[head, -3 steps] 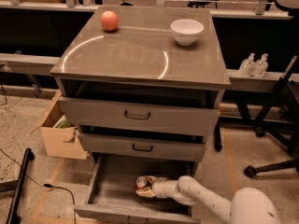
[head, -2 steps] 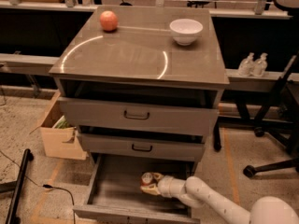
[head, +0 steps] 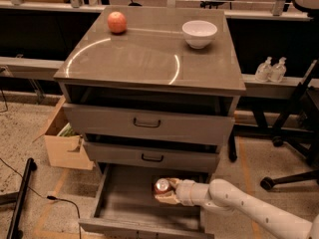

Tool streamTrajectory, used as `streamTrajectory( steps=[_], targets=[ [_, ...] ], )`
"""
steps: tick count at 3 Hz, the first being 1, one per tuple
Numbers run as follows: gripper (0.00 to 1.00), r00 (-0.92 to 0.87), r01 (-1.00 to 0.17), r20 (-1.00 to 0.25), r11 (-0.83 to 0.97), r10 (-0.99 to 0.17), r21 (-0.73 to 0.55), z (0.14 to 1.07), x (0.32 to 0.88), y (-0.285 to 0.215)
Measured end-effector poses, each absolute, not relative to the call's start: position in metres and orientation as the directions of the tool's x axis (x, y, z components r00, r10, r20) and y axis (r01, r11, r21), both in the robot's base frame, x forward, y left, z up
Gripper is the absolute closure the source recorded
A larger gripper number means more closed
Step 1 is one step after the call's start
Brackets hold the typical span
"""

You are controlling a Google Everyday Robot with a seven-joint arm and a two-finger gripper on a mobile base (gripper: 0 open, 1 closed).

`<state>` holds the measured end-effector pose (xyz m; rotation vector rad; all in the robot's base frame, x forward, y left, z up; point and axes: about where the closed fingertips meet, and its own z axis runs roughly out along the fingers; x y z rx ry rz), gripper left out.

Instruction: Pick coke can from bottom drawer and place on counter

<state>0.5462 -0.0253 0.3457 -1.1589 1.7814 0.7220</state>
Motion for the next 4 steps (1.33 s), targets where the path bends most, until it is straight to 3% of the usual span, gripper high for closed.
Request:
streamTrajectory(
  steps=[2,4],
  targets=[
    [1.00,-0.178,-0.927,-0.902,0.376,-0.393,0.019,0.359,0.539,-0.027],
    [1.00,-0.106,-0.901,-0.928,0.430,-0.357,-0.063,0.450,0.502,-0.058]
  ],
)
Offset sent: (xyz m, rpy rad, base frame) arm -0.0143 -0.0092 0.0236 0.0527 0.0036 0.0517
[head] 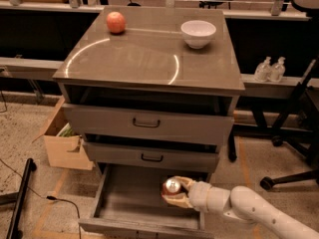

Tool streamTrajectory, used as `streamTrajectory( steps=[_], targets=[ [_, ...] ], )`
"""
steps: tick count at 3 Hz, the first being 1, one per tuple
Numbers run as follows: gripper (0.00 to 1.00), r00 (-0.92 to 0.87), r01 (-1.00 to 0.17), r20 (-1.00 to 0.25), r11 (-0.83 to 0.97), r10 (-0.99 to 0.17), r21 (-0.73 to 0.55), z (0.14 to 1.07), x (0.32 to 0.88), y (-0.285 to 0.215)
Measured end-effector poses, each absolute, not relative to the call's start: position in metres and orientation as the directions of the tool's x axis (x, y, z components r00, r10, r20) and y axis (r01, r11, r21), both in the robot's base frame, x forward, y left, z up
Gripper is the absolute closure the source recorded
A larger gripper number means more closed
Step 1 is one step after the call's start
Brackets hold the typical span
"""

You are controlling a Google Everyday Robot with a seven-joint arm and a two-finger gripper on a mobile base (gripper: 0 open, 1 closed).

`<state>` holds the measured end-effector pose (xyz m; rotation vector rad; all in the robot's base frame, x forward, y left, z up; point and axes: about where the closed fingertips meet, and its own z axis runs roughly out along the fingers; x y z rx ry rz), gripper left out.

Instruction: Pick coke can from bottom drawer and place on counter

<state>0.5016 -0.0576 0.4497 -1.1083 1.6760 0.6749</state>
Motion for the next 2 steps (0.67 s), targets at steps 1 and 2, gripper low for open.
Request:
streamTrajectory(
  steps=[1,2],
  targets=[
    [1.00,-0.058,-0.886,-0.950,0.455,-0.308,-0.093,0.515,0.493,-0.067],
    [1.00,-0.013,-0.880,-0.965,0.462,-0.261,-0.113,0.577,0.493,-0.073]
  ],
)
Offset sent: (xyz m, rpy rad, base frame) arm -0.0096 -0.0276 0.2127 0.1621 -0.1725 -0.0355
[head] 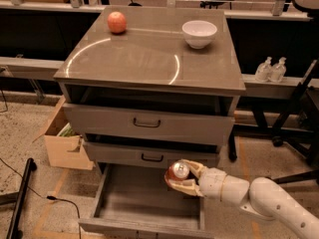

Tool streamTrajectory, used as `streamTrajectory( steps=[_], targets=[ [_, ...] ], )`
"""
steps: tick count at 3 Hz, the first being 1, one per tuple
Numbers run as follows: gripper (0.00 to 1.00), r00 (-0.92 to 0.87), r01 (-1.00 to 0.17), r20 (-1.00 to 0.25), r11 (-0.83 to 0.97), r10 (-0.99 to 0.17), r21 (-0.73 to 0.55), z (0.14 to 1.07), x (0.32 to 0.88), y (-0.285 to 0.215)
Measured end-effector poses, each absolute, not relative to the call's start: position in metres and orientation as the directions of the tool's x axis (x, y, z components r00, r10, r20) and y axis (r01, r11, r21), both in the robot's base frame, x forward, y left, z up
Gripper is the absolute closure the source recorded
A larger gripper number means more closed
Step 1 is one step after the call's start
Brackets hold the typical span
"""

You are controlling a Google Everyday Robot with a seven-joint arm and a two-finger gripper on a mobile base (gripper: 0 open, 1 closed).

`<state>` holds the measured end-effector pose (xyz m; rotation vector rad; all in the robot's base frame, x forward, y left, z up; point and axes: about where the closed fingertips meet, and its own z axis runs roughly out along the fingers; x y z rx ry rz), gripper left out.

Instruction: Pick coke can from bottom drawer and place on counter

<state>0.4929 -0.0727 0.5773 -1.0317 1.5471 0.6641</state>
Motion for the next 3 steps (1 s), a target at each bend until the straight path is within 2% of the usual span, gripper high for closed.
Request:
streamTrajectory(
  steps=[1,3],
  targets=[
    [1.00,0.024,-0.893,-0.969,0.431,-0.245,-0.131,0.650,0.492,-0.079],
    [1.00,0.044,-0.885,-0.978,0.446,-0.203,-0.132,0.676,0.498,-0.075]
  ],
)
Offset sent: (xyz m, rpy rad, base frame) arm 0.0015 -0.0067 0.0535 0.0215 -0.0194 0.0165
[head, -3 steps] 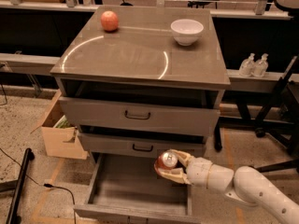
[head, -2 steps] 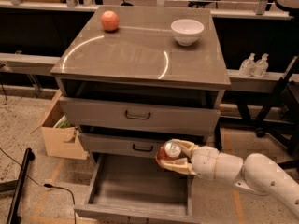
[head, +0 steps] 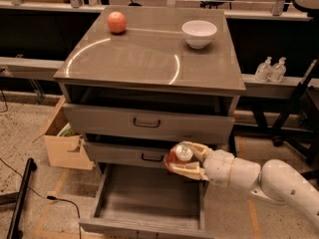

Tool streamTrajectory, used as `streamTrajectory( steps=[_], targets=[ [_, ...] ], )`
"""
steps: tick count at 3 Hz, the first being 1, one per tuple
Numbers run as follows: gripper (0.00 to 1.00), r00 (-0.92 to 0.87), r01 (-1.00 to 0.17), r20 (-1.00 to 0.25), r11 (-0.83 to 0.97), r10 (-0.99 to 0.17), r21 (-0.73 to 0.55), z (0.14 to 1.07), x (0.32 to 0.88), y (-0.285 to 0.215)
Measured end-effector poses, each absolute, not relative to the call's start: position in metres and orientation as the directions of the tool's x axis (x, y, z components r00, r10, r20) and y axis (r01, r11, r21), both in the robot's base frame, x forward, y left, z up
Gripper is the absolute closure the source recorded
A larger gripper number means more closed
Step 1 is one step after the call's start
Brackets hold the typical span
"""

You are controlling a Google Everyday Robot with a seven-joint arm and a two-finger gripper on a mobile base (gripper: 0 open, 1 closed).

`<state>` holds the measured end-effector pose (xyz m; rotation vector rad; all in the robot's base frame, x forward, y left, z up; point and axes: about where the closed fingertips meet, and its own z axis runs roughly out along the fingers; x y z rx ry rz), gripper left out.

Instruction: Pick coke can from bottom drawer and place on counter

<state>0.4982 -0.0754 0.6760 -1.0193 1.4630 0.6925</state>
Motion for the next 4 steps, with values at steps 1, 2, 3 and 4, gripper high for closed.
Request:
streamTrajectory(
  steps=[1,2,3,4],
  targets=[
    [1.00,0.074,-0.872,-0.980,0.466,-0.183,-0.153,0.731,0.505,-0.081],
    [1.00,0.091,-0.866,-0.972,0.464,-0.218,-0.185,0.796,0.514,-0.085],
    [1.00,0.062,-0.868,-0.968,0.466,-0.244,-0.173,0.850,0.529,-0.089],
    [1.00,0.051,-0.880,-0.968,0.447,-0.245,-0.160,0.898,0.552,-0.091]
  ],
)
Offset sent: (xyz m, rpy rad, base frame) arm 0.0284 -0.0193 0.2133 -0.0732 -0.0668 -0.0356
